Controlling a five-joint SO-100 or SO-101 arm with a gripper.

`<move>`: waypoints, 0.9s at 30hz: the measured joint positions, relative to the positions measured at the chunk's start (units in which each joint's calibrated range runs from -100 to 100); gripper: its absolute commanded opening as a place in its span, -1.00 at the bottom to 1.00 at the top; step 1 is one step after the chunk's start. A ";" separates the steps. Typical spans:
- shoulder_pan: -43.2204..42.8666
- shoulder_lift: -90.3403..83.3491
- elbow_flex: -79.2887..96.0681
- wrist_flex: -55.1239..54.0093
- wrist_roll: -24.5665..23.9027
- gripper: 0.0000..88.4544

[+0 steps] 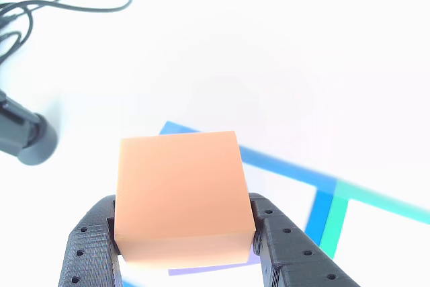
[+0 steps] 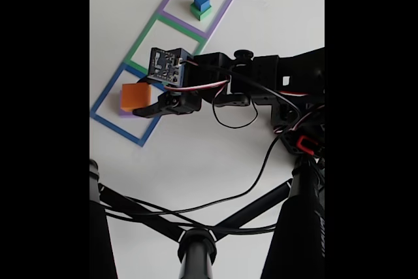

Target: Tower of hanoi

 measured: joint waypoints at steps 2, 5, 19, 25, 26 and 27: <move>0.00 4.05 1.13 -6.50 0.00 -0.83; 0.00 9.29 2.26 -14.45 0.00 -0.83; 0.90 27.52 2.35 -35.31 0.00 -0.83; 0.90 32.93 2.26 -40.37 0.00 -0.83; 0.90 33.94 2.26 -41.09 0.00 -0.83; 0.90 34.70 2.18 -41.73 0.00 -0.83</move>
